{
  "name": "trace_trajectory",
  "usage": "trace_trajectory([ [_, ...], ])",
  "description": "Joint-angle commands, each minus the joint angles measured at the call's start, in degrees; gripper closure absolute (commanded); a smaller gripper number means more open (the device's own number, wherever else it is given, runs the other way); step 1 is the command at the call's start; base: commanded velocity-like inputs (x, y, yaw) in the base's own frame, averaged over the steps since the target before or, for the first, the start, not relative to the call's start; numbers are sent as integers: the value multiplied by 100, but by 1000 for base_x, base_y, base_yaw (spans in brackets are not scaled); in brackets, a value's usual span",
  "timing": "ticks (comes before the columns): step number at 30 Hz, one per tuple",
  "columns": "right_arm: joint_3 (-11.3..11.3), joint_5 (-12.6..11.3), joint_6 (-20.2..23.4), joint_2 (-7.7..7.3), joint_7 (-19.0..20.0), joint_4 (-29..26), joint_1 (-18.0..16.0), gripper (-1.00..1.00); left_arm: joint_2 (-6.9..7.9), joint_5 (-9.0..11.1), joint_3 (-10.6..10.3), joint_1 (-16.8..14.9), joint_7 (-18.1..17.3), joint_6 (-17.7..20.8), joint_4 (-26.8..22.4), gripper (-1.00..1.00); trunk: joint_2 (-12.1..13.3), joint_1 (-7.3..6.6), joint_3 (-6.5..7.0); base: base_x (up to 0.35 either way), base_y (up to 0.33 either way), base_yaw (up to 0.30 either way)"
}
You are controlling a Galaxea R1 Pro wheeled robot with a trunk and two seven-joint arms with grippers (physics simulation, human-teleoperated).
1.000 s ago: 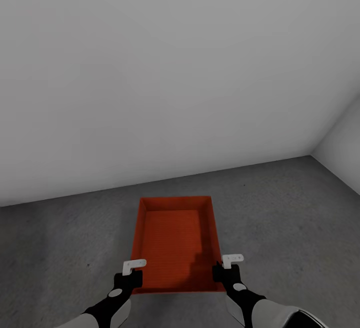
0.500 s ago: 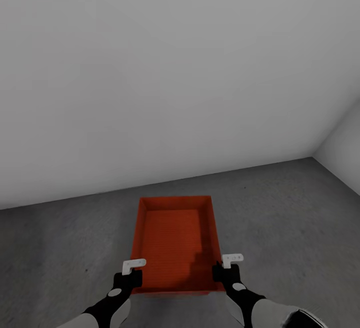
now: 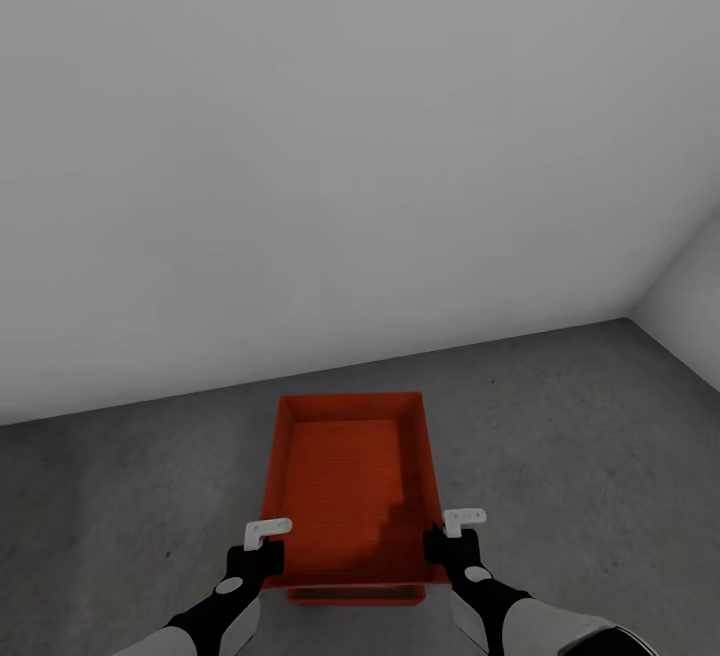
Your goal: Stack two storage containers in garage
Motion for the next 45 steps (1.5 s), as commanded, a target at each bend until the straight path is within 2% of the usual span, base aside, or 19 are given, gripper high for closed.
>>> trace_trajectory([
  [1,-290,24,2,5,132,19,-3,100,-3,-75,64,-4,58,-26,-51,100,-4,0,-5,2,0,0],
  [28,-290,26,-6,14,127,20,-3,100,-3,-75,64,-4,54,-27,-51,100,-4,0,-5,0,0,0],
  [45,-290,25,-6,14,79,20,-3,100,-3,-75,64,-4,52,-27,-51,100,-4,0,-5,0,0,-90],
])
